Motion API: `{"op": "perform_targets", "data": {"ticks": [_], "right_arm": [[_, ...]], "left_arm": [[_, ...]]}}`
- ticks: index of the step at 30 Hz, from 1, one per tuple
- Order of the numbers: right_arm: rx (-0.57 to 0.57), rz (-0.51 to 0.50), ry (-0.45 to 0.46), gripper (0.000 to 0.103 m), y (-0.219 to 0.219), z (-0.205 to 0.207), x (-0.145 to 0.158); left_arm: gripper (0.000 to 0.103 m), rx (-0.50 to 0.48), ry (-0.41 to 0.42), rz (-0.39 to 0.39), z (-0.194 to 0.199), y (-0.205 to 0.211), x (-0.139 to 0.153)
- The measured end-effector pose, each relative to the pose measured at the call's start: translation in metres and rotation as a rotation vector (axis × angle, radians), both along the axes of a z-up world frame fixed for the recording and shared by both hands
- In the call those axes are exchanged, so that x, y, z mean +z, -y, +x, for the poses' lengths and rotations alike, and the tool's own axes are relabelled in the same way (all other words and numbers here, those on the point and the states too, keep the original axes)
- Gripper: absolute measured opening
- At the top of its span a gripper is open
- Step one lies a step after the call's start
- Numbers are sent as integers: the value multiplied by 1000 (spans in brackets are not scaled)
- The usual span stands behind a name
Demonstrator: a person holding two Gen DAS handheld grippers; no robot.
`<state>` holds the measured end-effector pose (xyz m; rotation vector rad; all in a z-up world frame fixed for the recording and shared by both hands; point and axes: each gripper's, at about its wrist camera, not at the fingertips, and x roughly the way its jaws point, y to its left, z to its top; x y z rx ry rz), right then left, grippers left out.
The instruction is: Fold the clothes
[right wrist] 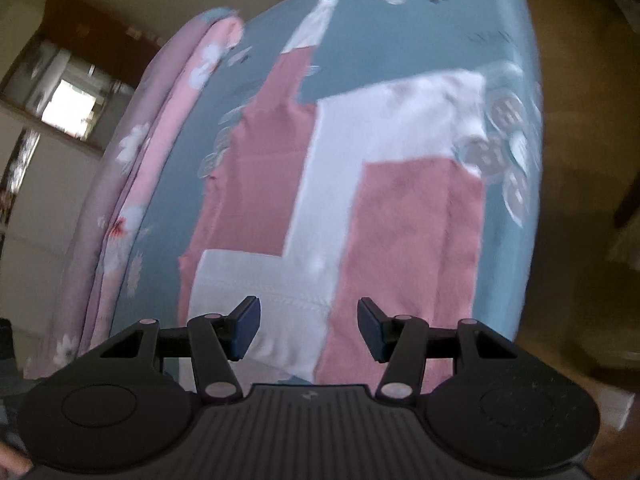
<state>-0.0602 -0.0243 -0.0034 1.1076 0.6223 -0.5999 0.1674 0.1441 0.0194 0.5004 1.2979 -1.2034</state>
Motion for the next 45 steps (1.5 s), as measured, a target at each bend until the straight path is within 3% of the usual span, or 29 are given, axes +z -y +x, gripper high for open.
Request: {"op": "perform_targets", "data": {"ticks": [9,16,21,24,28,34,38,45], "right_arm": [[175,-120,-55,63,77,26,109],[321,-151,-48,63,190,75,143],[466,-226,-16,63,245,120,172],[554,-213,-42,63,268,151,175],[637,-324,-111,63,272,175,189],[736,-344,-132,63,286,207,195],[854,-345,-97,63,303,244,194],[1125,-341,-3,63,356,303,193]], "left_arm": [[93,235,-58,-82,32,31,64],[93,453,-36,-92,46,70,106],[93,581,-34,-79,62,87,118],[93,626,-10,-113,65,83,120],[93,677,-25,-143,67,64,102],[93,935,-102,-91,54,21,73],[93,1149,-62,-48,31,7,75],[93,1534,-42,-26,-39,44,86]]}}
